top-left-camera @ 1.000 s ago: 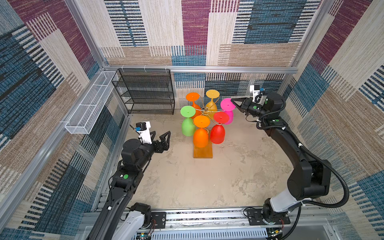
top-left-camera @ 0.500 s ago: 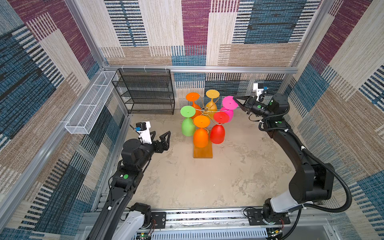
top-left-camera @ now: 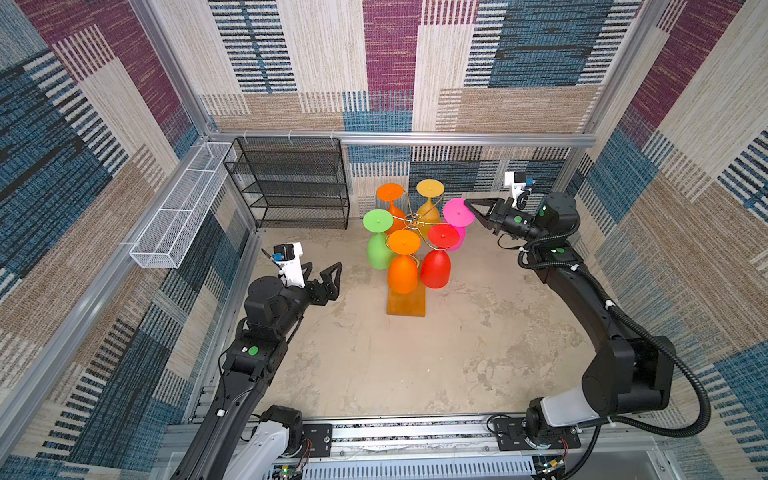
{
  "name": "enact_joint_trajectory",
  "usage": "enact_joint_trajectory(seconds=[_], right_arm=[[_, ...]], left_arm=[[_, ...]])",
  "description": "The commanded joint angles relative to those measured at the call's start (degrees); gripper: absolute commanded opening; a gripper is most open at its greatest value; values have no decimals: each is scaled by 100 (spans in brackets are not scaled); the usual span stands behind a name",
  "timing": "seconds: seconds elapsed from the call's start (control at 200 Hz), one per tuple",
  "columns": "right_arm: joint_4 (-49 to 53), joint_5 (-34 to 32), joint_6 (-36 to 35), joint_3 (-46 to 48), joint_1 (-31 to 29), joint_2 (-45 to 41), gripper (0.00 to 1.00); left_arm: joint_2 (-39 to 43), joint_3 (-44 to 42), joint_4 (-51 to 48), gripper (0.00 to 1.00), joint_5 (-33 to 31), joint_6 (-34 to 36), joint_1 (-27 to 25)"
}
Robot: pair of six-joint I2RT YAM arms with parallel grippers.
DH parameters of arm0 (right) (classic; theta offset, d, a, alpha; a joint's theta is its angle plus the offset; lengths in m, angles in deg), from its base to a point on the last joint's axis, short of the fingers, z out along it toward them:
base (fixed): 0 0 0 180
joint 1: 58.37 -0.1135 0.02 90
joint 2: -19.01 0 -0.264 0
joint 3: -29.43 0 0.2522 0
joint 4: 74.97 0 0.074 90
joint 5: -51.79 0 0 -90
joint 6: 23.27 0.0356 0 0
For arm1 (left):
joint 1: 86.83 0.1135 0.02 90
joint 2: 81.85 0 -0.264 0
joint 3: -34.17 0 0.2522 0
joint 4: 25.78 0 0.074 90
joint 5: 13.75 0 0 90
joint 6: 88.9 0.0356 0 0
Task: Take the wine glass off the wine glass rack
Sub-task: 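Close the right gripper on the magenta glass and pull it off the rack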
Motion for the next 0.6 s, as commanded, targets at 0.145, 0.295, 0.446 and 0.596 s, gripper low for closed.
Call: enact_joint_trajectory(seconds=[0.145, 0.295, 0.446, 0.596], right_arm=[[185, 28, -113, -439, -205, 358, 0], [240, 5, -132, -766, -285, 668, 0], [276, -79, -171, -1031, -289, 939, 0], [362, -233, -223, -1231, -287, 1117, 0]], left_arm=[[23, -4, 231, 91, 82, 61, -2], [58, 1, 209, 91, 65, 88, -2], [76, -1, 170, 91, 49, 116, -2], [93, 1, 139, 91, 48, 151, -2]])
